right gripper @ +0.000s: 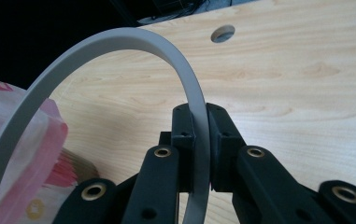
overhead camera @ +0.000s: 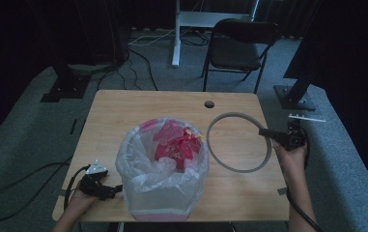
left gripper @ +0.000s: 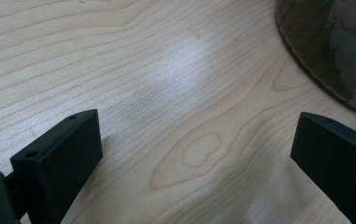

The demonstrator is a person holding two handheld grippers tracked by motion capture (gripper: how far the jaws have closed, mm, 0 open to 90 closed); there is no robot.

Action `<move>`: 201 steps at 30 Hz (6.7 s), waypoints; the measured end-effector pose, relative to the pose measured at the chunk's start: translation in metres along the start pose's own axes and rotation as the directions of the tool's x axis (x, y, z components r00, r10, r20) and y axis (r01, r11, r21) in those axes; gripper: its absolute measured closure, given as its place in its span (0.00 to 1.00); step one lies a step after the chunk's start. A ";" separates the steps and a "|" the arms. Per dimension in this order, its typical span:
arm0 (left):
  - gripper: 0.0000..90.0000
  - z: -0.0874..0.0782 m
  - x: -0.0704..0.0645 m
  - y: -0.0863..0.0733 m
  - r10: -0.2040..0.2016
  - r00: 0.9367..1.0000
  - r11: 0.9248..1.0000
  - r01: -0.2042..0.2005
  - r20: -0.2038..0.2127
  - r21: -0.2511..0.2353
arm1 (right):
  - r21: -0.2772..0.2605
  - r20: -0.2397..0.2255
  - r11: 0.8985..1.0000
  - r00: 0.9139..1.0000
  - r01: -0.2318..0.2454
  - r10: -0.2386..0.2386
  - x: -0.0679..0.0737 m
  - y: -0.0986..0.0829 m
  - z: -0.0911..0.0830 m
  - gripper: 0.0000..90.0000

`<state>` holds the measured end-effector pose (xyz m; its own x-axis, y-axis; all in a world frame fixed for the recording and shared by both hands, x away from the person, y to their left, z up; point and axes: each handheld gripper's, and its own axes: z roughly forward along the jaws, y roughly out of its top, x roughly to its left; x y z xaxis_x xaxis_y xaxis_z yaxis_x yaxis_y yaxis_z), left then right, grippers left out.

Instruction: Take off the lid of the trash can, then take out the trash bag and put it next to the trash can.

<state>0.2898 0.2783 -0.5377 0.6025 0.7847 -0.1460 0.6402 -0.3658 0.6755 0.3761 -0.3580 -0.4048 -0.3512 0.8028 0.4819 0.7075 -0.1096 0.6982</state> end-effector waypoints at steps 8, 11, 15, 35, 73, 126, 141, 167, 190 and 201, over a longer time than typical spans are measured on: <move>0.02 0.000 -0.001 0.000 0.003 1.000 1.000 -0.003 -0.006 -0.006 | 0.058 0.032 0.998 0.999 -0.040 0.038 -0.021 -0.028 0.020 0.92; 0.02 -0.001 -0.001 0.001 0.004 1.000 1.000 -0.004 -0.009 -0.007 | 0.074 0.047 0.996 0.998 -0.049 0.045 -0.026 -0.036 0.027 0.92; 0.02 -0.001 -0.001 0.000 0.004 1.000 1.000 -0.004 -0.007 -0.008 | 0.086 0.058 0.995 0.997 -0.057 0.052 -0.032 -0.045 0.034 0.92; 0.02 -0.001 -0.001 0.000 0.006 1.000 1.000 -0.006 -0.008 -0.008 | 0.130 0.130 0.989 0.990 -0.075 0.058 -0.048 -0.076 0.055 0.92; 0.02 -0.003 -0.003 0.002 0.014 1.000 1.000 -0.014 -0.005 -0.012 | 0.223 0.162 0.975 0.986 -0.014 -0.023 -0.051 -0.087 0.064 0.35; 0.00 -0.091 -0.035 0.029 0.020 0.990 0.968 0.016 0.143 -0.250 | -0.215 -0.139 0.887 0.887 0.408 -0.441 0.083 0.000 -0.011 0.12; 0.00 -0.120 -0.074 0.044 0.124 0.965 0.957 -0.054 0.232 -0.285 | -0.166 -0.282 0.859 0.811 0.485 -0.513 0.147 0.022 0.018 0.12; 0.03 -0.085 -0.084 0.061 0.173 0.963 0.957 -0.115 0.206 -0.265 | 0.092 -0.441 0.776 0.725 0.623 -0.530 0.214 0.018 0.095 0.42; 0.20 -0.091 -0.065 0.085 0.316 0.914 0.908 -0.214 0.254 -0.359 | 0.132 -0.432 0.770 0.736 0.624 -0.522 0.212 0.018 0.097 0.60; 0.85 -0.104 -0.065 0.087 0.299 0.922 0.890 -0.176 0.246 -0.421 | 0.141 -0.358 0.775 0.762 0.616 -0.540 0.216 0.020 0.096 0.75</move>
<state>0.2568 0.2472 -0.3944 0.8643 0.4908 -0.1104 0.2629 -0.2535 0.9309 0.3732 -0.1307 -0.3374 -0.8690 0.4611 0.1799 0.4190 0.4921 0.7631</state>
